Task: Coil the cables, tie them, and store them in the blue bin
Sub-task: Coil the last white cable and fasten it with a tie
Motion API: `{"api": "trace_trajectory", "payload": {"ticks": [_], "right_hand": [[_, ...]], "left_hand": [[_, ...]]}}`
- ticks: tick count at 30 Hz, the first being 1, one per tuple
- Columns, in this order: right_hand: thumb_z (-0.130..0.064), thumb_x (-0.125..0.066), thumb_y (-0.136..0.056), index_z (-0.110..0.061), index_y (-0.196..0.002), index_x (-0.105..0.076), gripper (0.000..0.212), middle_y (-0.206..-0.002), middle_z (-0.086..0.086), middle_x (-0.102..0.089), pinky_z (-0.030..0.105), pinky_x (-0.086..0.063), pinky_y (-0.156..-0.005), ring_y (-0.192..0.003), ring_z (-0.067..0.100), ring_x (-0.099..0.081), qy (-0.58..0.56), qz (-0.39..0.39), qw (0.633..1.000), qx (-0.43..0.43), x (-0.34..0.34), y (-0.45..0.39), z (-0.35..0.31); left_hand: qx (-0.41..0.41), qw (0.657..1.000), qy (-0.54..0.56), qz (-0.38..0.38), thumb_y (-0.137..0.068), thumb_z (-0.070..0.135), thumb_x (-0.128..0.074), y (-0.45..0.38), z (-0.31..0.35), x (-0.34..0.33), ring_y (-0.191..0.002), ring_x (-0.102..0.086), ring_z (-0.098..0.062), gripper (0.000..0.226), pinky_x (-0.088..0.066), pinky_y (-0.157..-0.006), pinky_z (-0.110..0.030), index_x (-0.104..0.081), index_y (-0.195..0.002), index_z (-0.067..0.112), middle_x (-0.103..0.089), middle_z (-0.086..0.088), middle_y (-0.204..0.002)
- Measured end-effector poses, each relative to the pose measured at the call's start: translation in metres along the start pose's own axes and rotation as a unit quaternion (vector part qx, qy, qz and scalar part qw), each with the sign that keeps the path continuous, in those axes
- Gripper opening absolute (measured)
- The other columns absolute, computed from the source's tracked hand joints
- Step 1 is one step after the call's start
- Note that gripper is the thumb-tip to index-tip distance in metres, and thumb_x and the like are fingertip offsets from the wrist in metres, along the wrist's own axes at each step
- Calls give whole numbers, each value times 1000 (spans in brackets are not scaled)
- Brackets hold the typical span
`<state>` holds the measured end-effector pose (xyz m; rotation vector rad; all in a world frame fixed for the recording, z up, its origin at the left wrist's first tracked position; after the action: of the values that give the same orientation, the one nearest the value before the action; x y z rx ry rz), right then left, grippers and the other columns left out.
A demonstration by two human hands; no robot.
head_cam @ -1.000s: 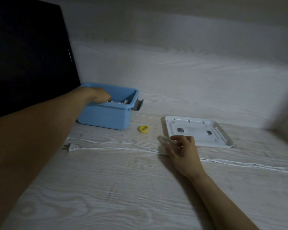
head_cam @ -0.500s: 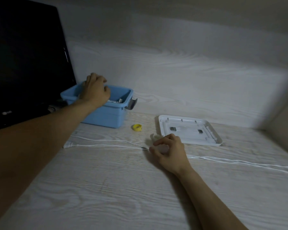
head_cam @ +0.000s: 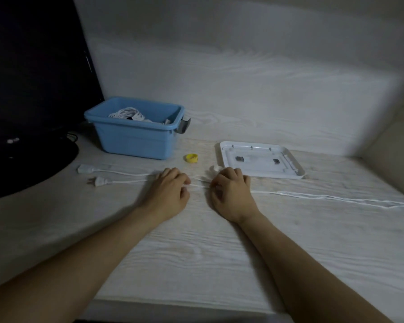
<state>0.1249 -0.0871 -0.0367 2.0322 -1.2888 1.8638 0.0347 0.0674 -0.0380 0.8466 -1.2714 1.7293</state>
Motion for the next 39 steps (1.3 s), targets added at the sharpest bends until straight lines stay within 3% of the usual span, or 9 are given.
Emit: {"api": "trace_trajectory", "payload": {"ticks": [5, 8, 12, 16, 19, 24, 32, 35, 39], "right_hand": [[-39, -36, -84, -13, -94, -67, 42, -106, 11, -53, 35, -23, -77, -96, 32, -46, 31, -12, 999, 4, 1, 4, -4], [-30, -38, -96, -10, -103, -61, 31, -102, 14, -58, 41, -41, -78, -89, 34, -53, -46, -26, 999, 5, 10, 11, -12], [-31, -46, -103, -15, -106, -54, 18, -95, 13, -70, 41, -46, -66, -79, 40, -64, -15, -69, 997, 21, 24, 37, -14], [-57, -33, -101, -21, -79, -47, 45, -81, 6, -68, 36, -42, -62, -73, 34, -65, 88, -75, 993, 34, 57, 69, 14], [-68, -19, -91, -22, -74, -47, 57, -82, 8, -69, 34, -39, -63, -75, 33, -65, 150, -101, 983, -20, 95, 99, 57], [-62, -30, -99, -17, -79, -59, 57, -97, 16, -71, 38, -47, -75, -91, 35, -66, 234, -123, 949, -170, 153, 151, 133], [-80, -11, -86, -3, -102, -71, 99, -114, 22, -68, 44, -44, -95, -113, 36, -60, 246, -84, 891, -372, 222, 229, 160], [-82, -13, -86, -5, -102, -72, 98, -119, 19, -68, 45, -40, -105, -114, 33, -60, 273, -71, 873, -397, 244, 256, 164], [-91, -11, -76, -11, -103, -71, 104, -113, 14, -69, 47, -32, -108, -112, 31, -60, 291, -86, 850, -431, 262, 284, 170]], "left_hand": [[57, 998, 8, -1, -94, 12, -50, 5, 4, 0, -100, -51, -30, 10, -37, -85, -41, -59, -97, 15, -57, -8, -101], [90, 995, 30, 17, -100, 5, -44, 12, 9, 6, -93, -58, -34, 10, -38, -72, -38, -51, -103, 12, -56, -13, -106], [123, 992, -16, -14, -104, 36, -41, 27, 8, 21, -88, -63, -35, 24, -38, -62, -36, -46, -100, 13, -67, -14, -97], [140, 987, -73, -24, -94, 60, -48, 41, -10, 43, -86, -61, -36, 49, -34, -62, -36, -50, -75, 14, -68, -16, -88], [140, 985, -94, -32, -98, 52, -47, 56, -11, 55, -85, -62, -36, 45, -39, -64, -38, -53, -78, 11, -68, -18, -90], [65, 995, -51, 59, -103, 19, -42, 72, 17, 75, -84, -60, -43, 16, -44, -69, -46, -49, -99, 5, -61, -24, -98], [127, 979, -157, -30, -96, 67, -24, 88, 72, 85, -80, -59, -29, 69, -43, -67, -34, -55, -71, 11, -65, -11, -86], [142, 971, -184, -59, -89, 77, -24, 97, 90, 92, -67, -52, -22, 73, -38, -58, -30, -49, -62, 14, -54, -4, -69], [137, 976, -154, -71, -95, 68, -29, 111, 109, 92, -71, -52, -22, 66, -37, -58, -31, -50, -67, 13, -63, -8, -83]]}}
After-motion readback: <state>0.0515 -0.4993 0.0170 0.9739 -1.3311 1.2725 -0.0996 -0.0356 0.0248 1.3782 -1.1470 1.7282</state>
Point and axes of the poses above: each hand's wrist, its own y-axis away from the middle knuckle, its own x-axis out of the back of the hand, z = x × y, the point moved 5 cm from there along -y, towards the middle knuckle
